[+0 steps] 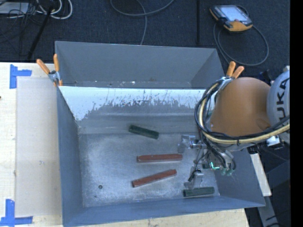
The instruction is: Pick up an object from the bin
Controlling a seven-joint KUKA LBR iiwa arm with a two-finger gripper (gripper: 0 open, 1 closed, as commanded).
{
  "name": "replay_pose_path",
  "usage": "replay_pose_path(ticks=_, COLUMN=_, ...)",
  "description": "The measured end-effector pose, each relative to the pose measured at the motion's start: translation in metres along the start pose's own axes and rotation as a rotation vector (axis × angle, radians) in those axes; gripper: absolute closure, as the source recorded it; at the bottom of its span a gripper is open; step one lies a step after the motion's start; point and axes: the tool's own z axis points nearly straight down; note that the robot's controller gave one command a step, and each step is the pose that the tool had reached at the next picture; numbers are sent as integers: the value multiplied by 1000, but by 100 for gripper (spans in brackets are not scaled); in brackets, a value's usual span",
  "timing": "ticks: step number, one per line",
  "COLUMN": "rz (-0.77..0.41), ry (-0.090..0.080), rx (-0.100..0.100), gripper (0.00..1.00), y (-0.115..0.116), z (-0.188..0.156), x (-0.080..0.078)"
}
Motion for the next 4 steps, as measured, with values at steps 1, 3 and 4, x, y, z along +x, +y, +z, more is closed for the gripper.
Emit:
replay_pose_path(ticks=1, rz=0, ry=-1, rx=0, gripper=0, y=0, z=0, x=0)
replay_pose_path(ticks=3, rz=288, ry=-2, rx=-3, gripper=100, y=32, z=130, x=-59)
replay_pose_path(ticks=4, rz=287, ry=-2, rx=-2, gripper=100, y=32, z=130, x=-59)
